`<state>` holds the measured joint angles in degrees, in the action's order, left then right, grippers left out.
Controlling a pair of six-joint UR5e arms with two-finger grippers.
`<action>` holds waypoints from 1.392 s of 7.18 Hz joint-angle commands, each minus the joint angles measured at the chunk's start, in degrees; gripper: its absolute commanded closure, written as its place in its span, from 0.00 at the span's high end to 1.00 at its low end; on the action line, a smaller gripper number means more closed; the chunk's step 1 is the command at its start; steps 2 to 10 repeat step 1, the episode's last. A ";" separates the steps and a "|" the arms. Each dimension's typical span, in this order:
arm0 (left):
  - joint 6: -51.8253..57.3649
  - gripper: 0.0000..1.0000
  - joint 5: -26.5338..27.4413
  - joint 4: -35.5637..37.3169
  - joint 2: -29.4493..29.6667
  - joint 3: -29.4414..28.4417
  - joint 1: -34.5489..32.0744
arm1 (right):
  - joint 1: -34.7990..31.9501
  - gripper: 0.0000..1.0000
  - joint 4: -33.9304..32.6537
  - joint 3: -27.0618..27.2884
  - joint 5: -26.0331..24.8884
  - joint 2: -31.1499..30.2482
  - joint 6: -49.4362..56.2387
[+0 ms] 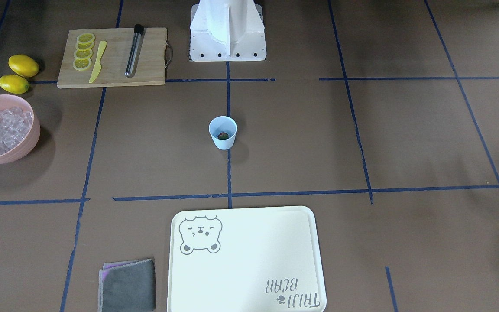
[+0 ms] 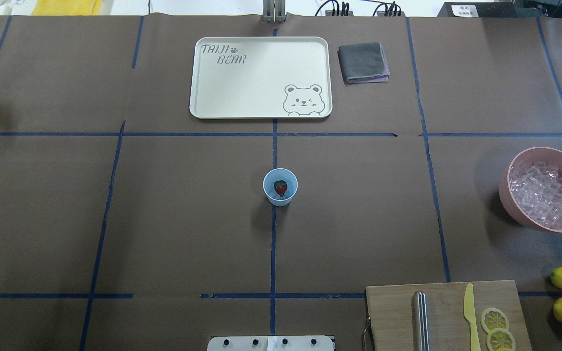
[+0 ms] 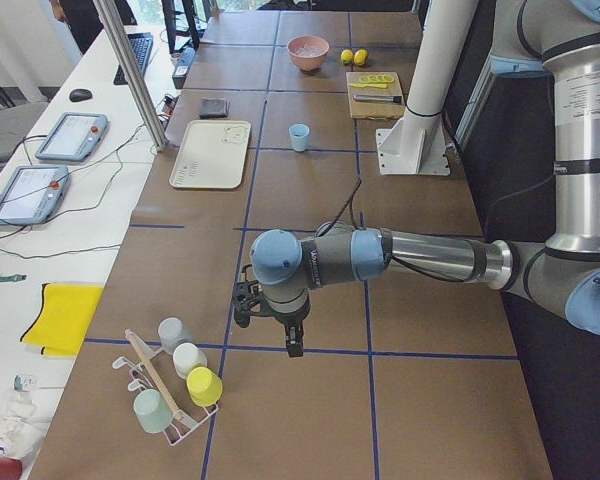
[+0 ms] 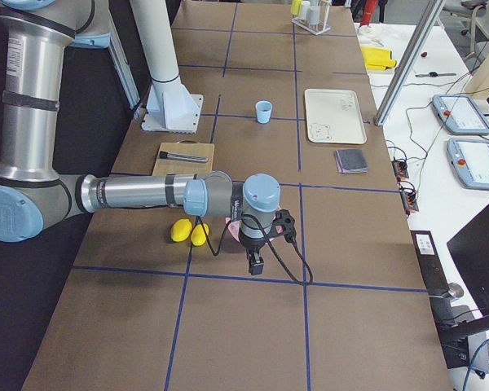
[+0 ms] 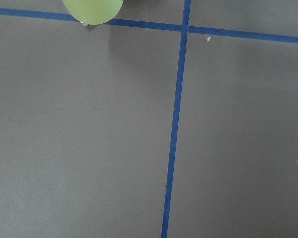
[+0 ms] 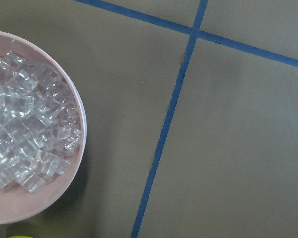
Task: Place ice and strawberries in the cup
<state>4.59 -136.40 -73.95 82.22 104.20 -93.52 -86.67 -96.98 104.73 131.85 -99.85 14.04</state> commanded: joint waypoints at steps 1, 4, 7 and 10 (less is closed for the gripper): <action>0.15 1.00 0.17 0.12 -0.04 0.04 0.09 | 0.01 1.00 -0.05 -0.05 0.07 0.10 -0.33; 0.15 1.00 0.17 0.12 -0.04 0.04 0.09 | 0.01 1.00 -0.05 -0.05 0.07 0.10 -0.33; 0.15 1.00 0.17 0.12 -0.04 0.04 0.09 | 0.01 1.00 -0.05 -0.05 0.07 0.10 -0.33; 0.15 1.00 0.17 0.12 -0.04 0.04 0.09 | 0.01 1.00 -0.05 -0.05 0.07 0.10 -0.33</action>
